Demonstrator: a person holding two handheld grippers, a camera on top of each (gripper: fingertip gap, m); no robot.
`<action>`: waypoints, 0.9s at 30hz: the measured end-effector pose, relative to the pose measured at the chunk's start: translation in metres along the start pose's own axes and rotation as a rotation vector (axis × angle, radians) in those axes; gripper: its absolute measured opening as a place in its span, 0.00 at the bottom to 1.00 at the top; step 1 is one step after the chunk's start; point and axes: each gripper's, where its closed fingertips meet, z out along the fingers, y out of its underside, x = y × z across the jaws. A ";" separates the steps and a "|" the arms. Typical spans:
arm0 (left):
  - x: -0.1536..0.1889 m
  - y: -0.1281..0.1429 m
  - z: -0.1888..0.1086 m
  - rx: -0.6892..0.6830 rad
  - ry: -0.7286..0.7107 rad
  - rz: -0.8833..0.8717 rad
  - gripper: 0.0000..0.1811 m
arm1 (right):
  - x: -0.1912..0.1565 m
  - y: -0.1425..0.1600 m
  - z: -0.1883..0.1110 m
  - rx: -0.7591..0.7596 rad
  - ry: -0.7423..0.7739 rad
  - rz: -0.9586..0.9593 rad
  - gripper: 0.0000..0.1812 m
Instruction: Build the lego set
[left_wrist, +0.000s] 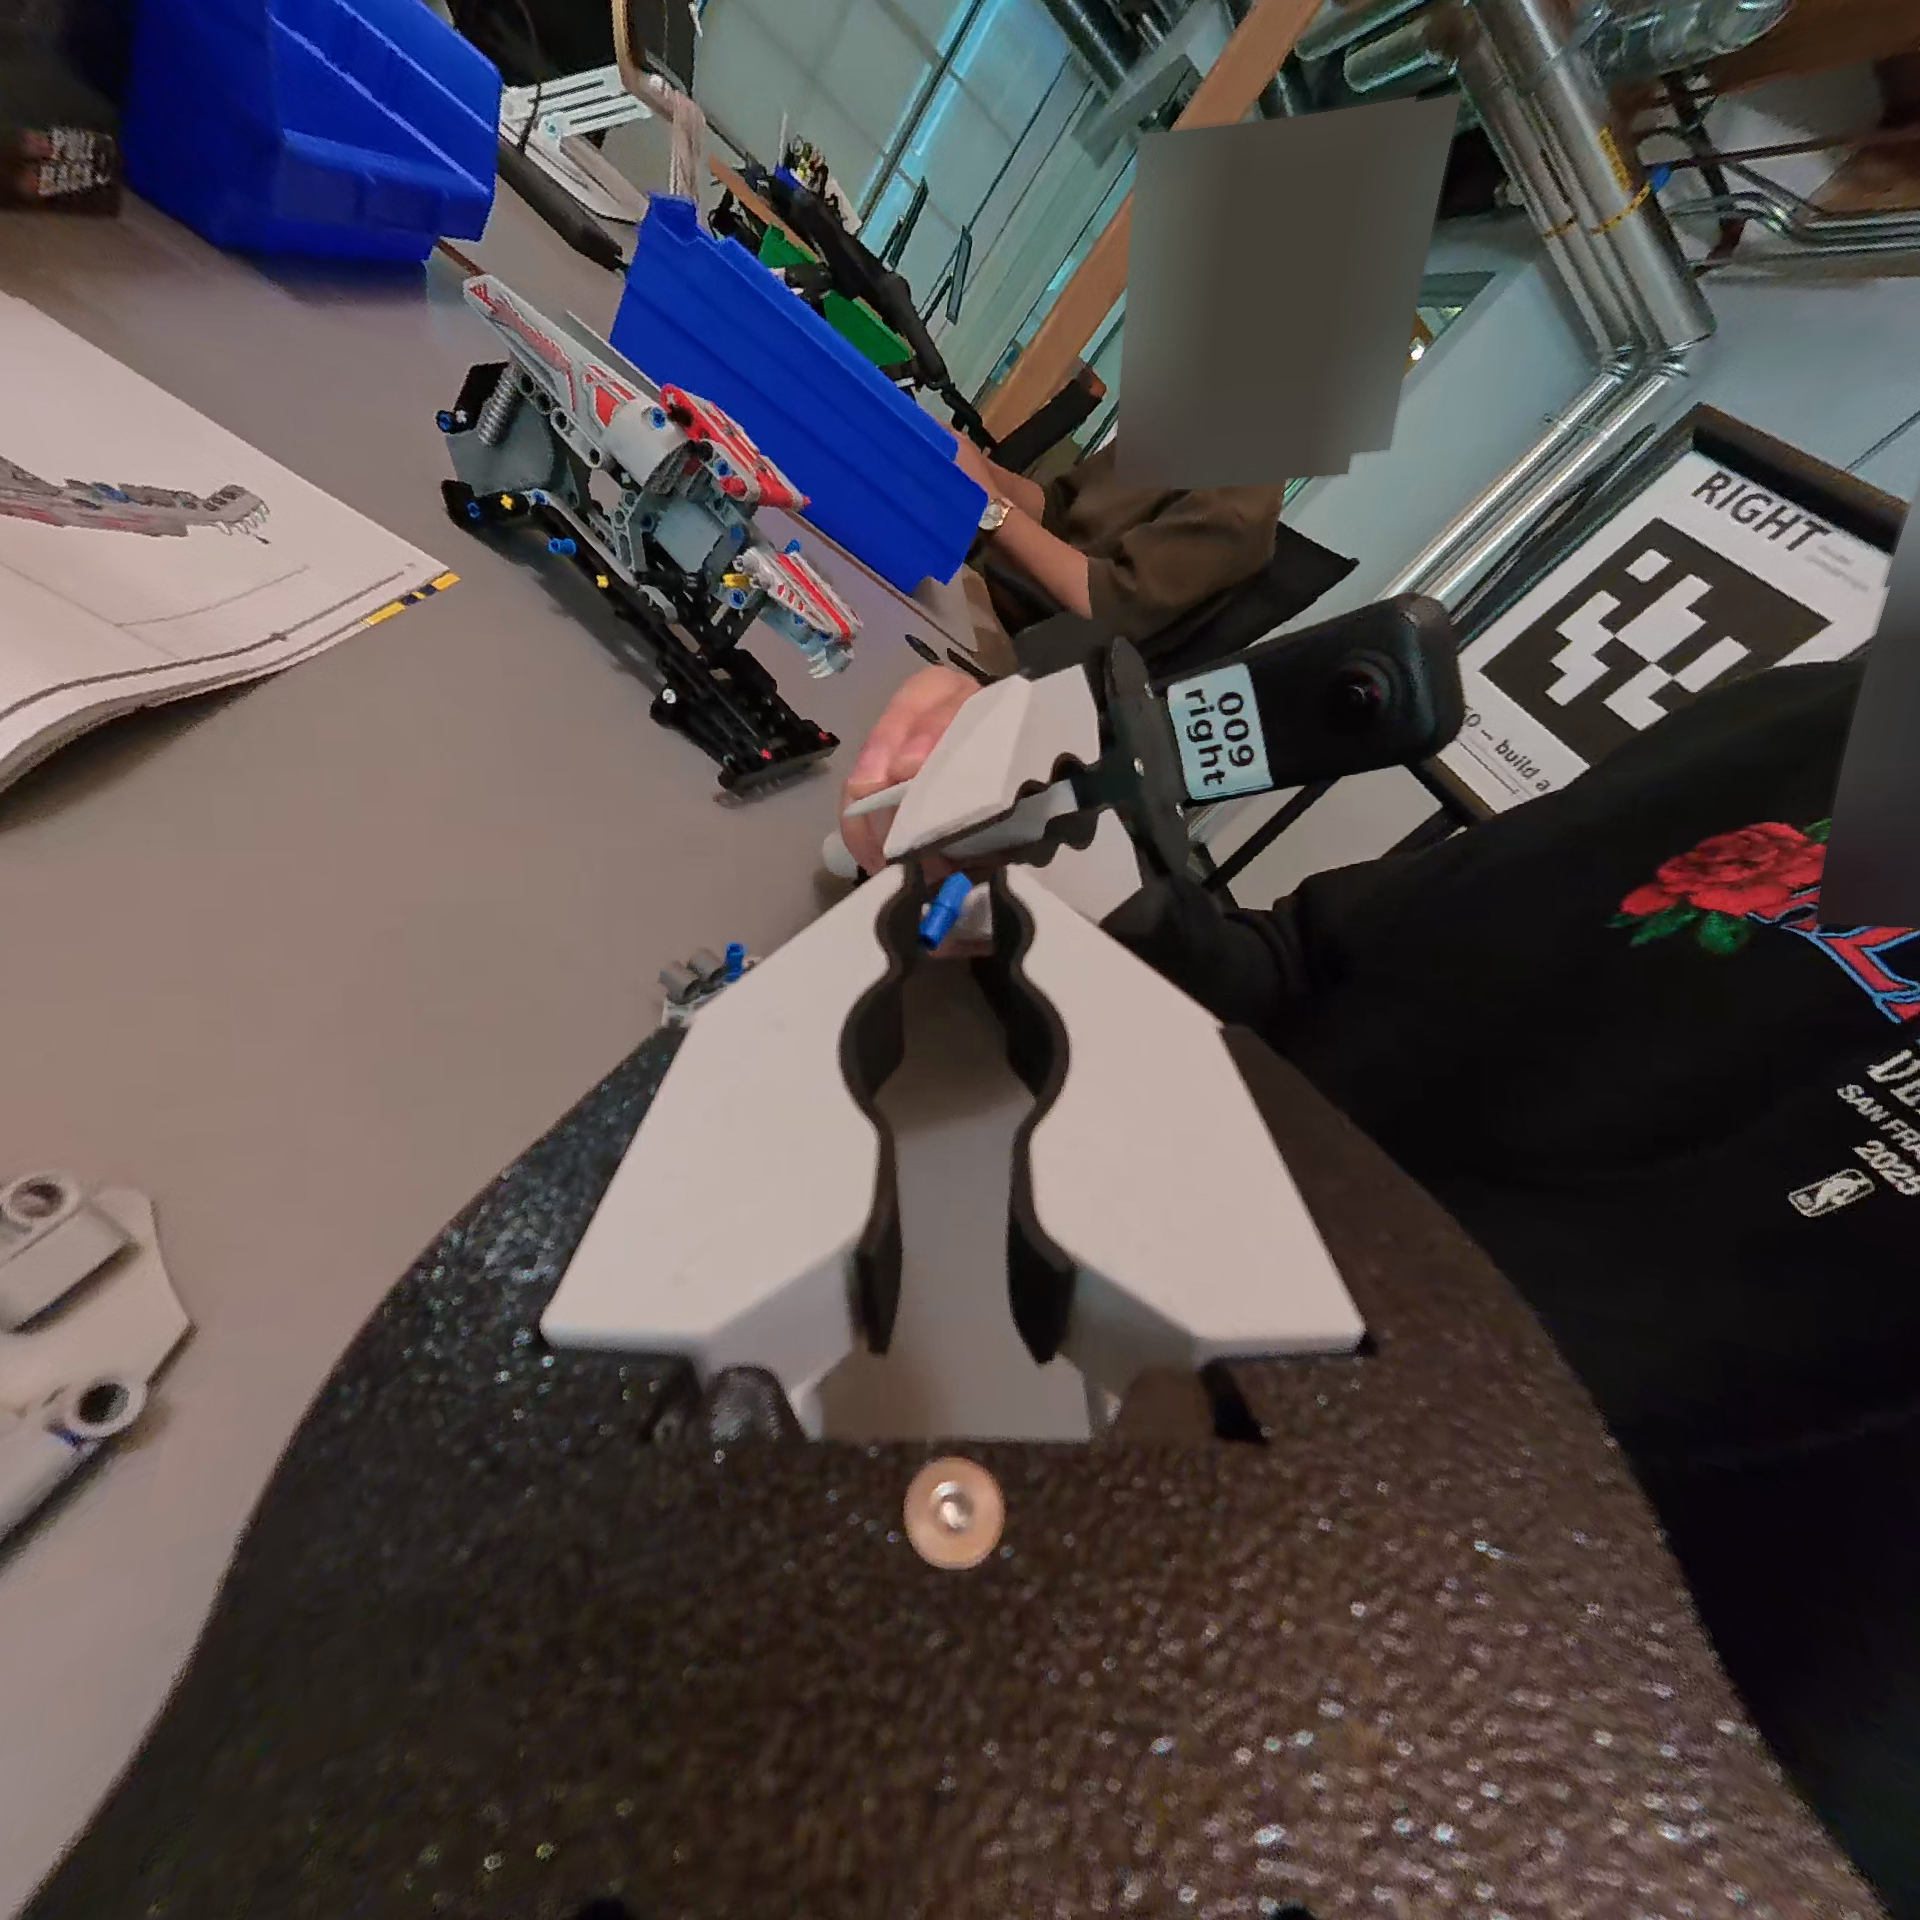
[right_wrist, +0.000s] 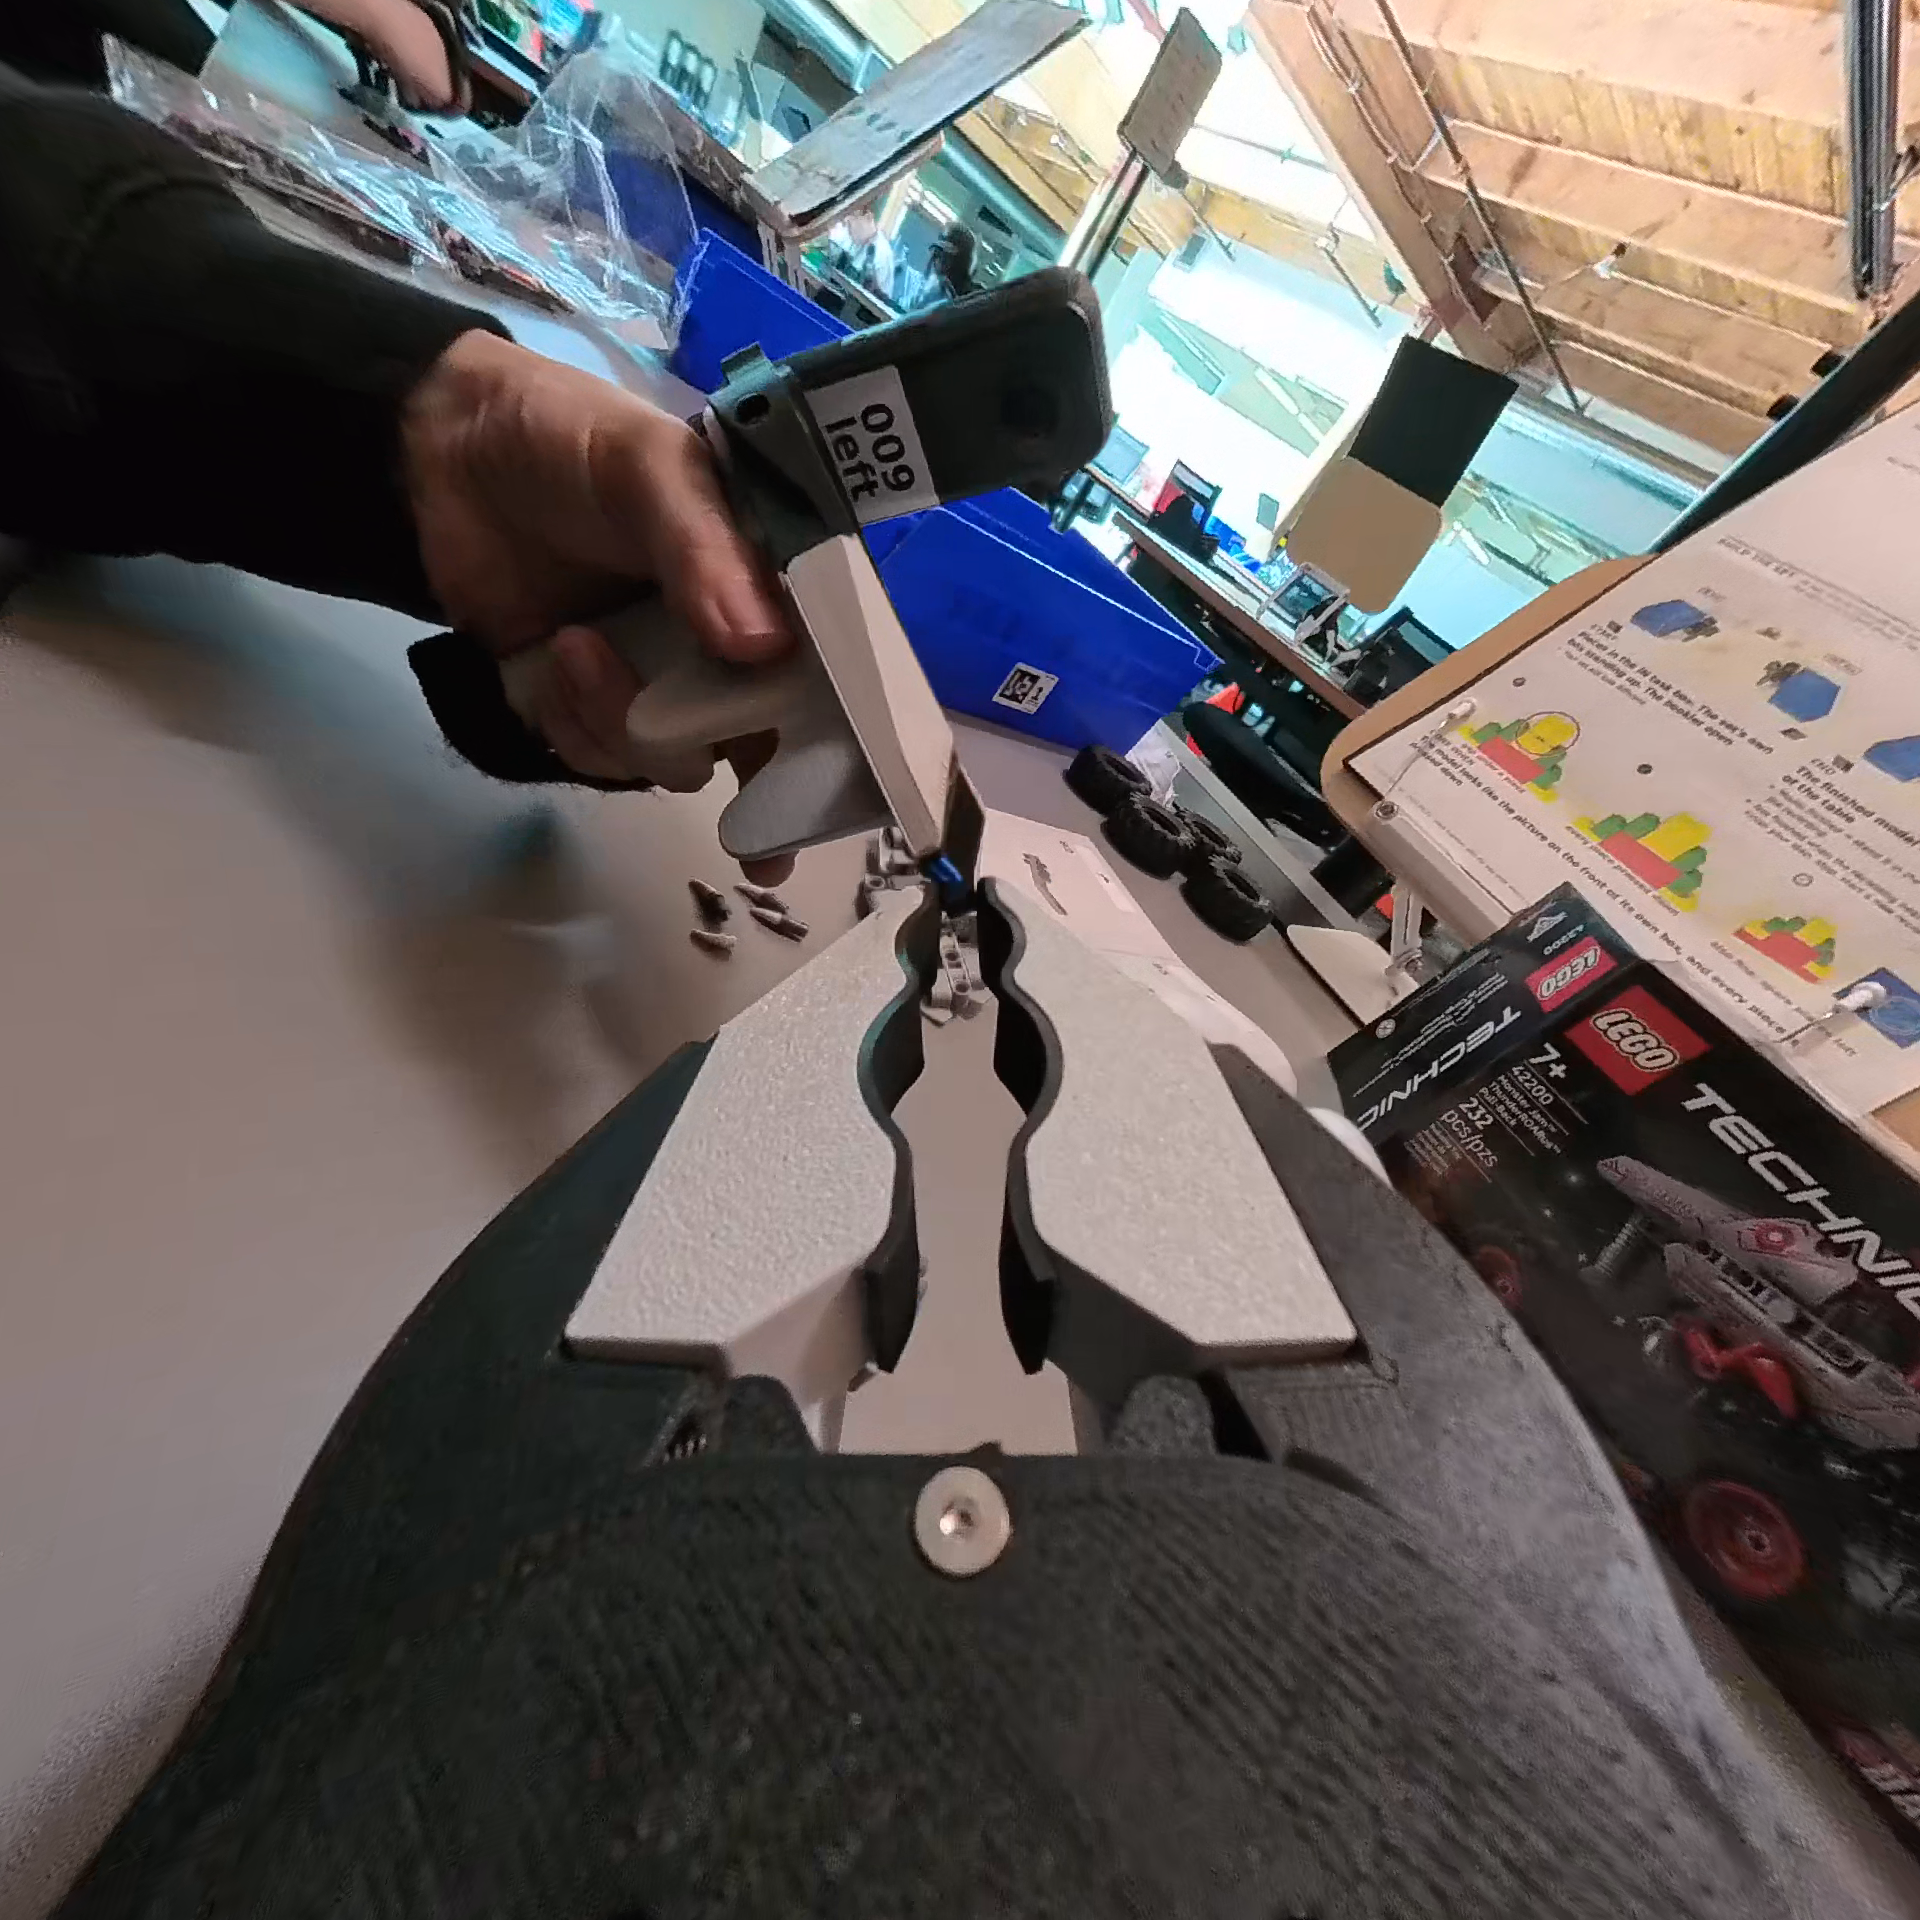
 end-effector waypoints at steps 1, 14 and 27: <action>-0.004 0.000 0.001 -0.008 -0.017 0.004 0.03 | 0.001 0.001 0.000 0.000 0.001 0.013 0.02; -0.033 0.011 0.003 -0.112 -0.197 0.175 0.05 | 0.003 0.036 0.002 -0.200 0.074 -0.052 0.02; -0.009 0.075 -0.092 -0.424 -0.562 0.549 0.08 | -0.079 0.034 -0.025 -0.393 -0.375 0.232 0.04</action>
